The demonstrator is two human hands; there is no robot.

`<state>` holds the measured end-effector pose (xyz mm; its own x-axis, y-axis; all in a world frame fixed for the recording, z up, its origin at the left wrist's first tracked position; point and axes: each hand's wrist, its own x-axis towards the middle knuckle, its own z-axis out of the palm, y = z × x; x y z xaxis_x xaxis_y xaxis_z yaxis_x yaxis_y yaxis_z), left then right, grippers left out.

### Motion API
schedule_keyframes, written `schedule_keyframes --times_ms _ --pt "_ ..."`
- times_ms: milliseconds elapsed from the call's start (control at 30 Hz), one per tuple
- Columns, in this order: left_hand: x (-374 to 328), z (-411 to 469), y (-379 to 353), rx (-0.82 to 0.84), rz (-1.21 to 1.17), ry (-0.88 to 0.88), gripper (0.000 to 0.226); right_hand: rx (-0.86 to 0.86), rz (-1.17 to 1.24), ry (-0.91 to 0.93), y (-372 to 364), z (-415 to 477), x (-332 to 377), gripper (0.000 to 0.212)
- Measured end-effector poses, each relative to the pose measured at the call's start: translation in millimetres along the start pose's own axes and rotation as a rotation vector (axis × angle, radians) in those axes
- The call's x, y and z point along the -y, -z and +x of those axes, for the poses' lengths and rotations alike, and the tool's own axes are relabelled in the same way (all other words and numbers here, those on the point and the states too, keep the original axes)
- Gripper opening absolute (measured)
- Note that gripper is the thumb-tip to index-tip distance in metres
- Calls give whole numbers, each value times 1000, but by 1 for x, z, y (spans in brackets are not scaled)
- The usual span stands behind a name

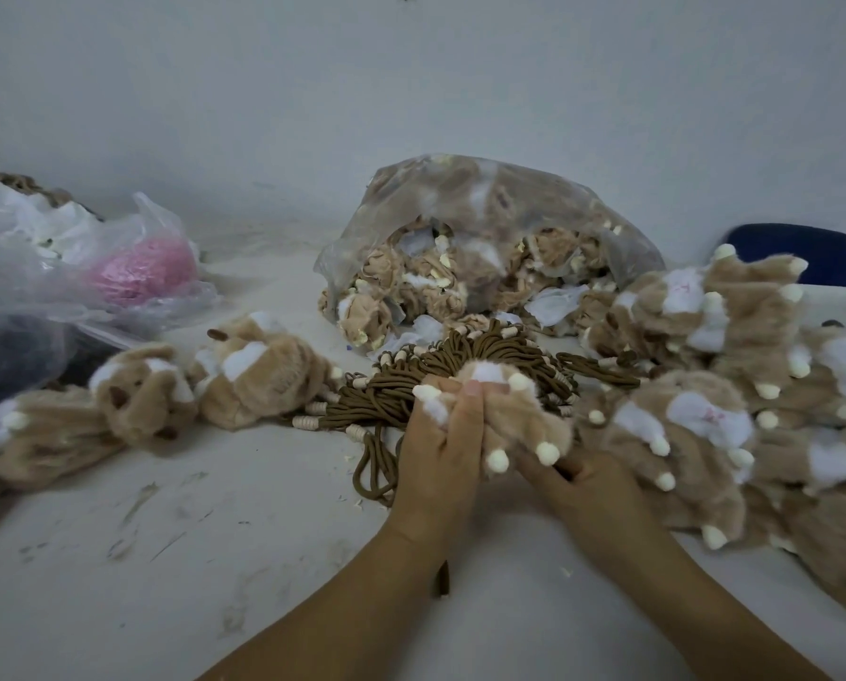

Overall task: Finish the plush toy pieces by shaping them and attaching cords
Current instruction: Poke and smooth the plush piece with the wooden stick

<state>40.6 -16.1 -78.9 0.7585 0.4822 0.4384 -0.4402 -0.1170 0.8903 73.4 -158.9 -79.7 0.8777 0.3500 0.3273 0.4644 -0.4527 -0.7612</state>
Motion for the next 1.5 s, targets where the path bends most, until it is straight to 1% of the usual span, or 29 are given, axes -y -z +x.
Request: schedule_keyframes --times_ms 33,100,167,233,333,400,467,500,533,600,667,700,767,833,933,1000,1033,1100,1133,1167,1233,1267,1333,1367,1433,1500 --pt "1 0 1 -19 -15 -4 32 2 9 6 0 0 1 49" --pt "4 1 3 -86 -50 -5 47 6 -23 14 1 1 0 72" --pt "4 2 7 -136 -83 2 51 3 -95 16 2 2 -3 78" --pt "3 2 9 -156 -99 25 50 -1 -121 14 3 2 -4 77" --pt "1 3 8 -187 -99 13 41 -2 -95 -3 3 0 -4 74" --pt "1 3 6 -196 -107 -2 47 5 -47 -22 -1 0 -2 74" --pt "2 1 2 -168 -83 -24 57 7 0 -34 -5 0 -1 73" --pt "3 0 0 -150 -69 -28 57 2 10 -29 -7 0 0 71" --pt "3 -1 -2 -133 -61 -23 52 -7 14 -21 -8 0 1 68" --pt "5 -1 -3 -100 -59 5 33 -19 13 6 -6 0 3 64" --pt "6 0 0 -59 -69 49 27 -25 -12 27 -3 1 1 64" --pt "6 1 3 -47 -69 57 28 -25 -32 34 -1 2 0 66" --pt "8 3 6 -53 -86 65 41 -30 -105 53 4 3 -3 74" --pt "6 5 11 -119 -109 105 54 -34 -215 72 7 4 -6 79" --pt "6 7 15 -186 -104 166 51 -56 -303 108 11 5 -9 78" --pt "8 3 12 -171 -56 176 46 -24 -298 111 11 4 -7 73" --pt "8 0 10 -146 -27 177 41 -14 -257 101 9 4 -6 66" --pt "6 -3 4 -92 -11 148 33 -23 -143 85 7 4 -7 43" --pt "6 -3 2 -69 -16 111 35 -33 -122 87 5 4 -7 36" --pt "6 -2 2 -53 -14 87 40 -40 -129 92 3 3 -6 35" --pt "6 1 3 -45 -8 83 50 -46 -144 95 0 3 -5 41" --pt "7 2 5 -56 -24 96 51 -40 -147 88 -1 3 -5 49" --pt "9 5 8 -101 -51 119 44 -27 -201 72 1 5 -6 70" --pt "9 5 10 -124 -54 129 40 -21 -244 70 3 5 -7 77" --pt "10 6 12 -170 -44 140 39 -15 -277 67 5 6 -7 80" --pt "10 6 10 -165 -7 163 38 -21 -211 43 2 4 -6 71"
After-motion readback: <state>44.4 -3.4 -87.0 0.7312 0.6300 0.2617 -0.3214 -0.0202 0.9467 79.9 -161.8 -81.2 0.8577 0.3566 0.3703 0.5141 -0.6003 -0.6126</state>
